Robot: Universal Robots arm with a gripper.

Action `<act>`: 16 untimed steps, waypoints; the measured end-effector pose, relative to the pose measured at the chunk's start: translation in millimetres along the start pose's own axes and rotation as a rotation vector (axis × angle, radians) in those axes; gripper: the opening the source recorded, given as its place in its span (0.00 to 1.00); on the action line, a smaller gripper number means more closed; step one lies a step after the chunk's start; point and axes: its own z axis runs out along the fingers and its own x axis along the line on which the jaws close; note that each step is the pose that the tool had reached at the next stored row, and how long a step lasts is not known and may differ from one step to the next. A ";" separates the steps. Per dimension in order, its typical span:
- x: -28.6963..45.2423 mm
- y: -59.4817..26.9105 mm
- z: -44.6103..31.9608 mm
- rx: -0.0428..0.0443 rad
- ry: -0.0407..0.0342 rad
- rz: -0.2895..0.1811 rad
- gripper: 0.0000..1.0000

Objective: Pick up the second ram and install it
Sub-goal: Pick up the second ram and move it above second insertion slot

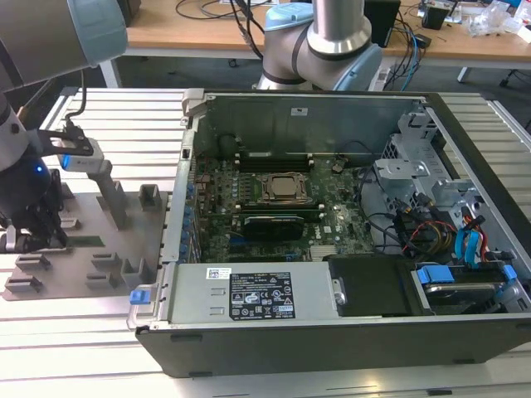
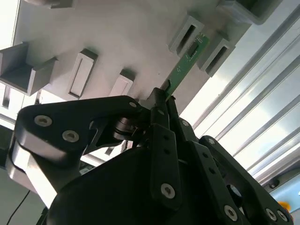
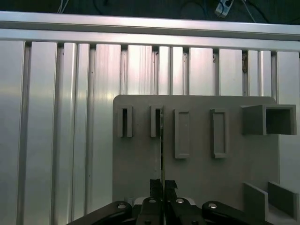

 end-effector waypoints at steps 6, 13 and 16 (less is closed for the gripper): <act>-0.7 0.9 -16.4 0.0000 -0.0001 0.000 0.14; -1.6 1.9 -35.6 0.0000 0.0000 0.000 0.14; -1.9 2.4 -43.4 0.0000 0.0000 0.000 0.14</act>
